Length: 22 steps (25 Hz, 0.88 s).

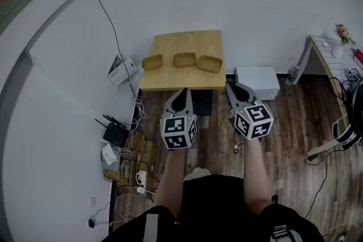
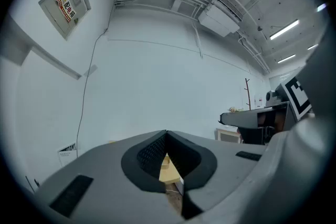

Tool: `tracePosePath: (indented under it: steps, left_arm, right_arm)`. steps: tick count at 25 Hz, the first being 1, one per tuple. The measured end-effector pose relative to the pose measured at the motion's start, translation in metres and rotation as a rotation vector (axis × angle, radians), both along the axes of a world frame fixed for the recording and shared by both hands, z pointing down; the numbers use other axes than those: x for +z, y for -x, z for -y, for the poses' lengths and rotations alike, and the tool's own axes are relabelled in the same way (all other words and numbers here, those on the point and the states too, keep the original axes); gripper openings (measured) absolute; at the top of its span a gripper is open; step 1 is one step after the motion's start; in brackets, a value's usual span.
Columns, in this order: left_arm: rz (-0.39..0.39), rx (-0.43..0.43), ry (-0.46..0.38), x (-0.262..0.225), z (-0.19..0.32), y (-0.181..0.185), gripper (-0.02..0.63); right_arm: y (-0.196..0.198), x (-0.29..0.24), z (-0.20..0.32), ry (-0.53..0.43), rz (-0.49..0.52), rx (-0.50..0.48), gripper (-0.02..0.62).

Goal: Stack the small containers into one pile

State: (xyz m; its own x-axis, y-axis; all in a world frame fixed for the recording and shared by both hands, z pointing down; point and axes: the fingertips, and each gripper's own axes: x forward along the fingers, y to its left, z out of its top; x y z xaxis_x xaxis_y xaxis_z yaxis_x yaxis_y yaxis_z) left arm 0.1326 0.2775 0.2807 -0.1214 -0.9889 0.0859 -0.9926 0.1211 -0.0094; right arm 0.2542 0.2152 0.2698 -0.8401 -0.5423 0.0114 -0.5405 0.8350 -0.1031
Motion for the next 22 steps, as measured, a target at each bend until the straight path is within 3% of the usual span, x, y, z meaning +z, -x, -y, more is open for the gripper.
tracePosePath:
  steps: [7,14,22]
  left_arm:
    - [-0.015,-0.007,0.002,0.001,0.01,0.001,0.005]
    - [-0.016,0.039,0.011,0.003,0.034,-0.006,0.005]
    - [0.038,0.013,0.03,0.005,0.07,0.032,0.005]
  right_arm:
    - [-0.002,-0.004,0.01,-0.027,-0.002,0.001,0.006]
    - [-0.008,-0.003,0.031,-0.014,0.009,0.023,0.006]
    - [0.02,-0.009,0.072,-0.021,0.039,0.022,0.006]
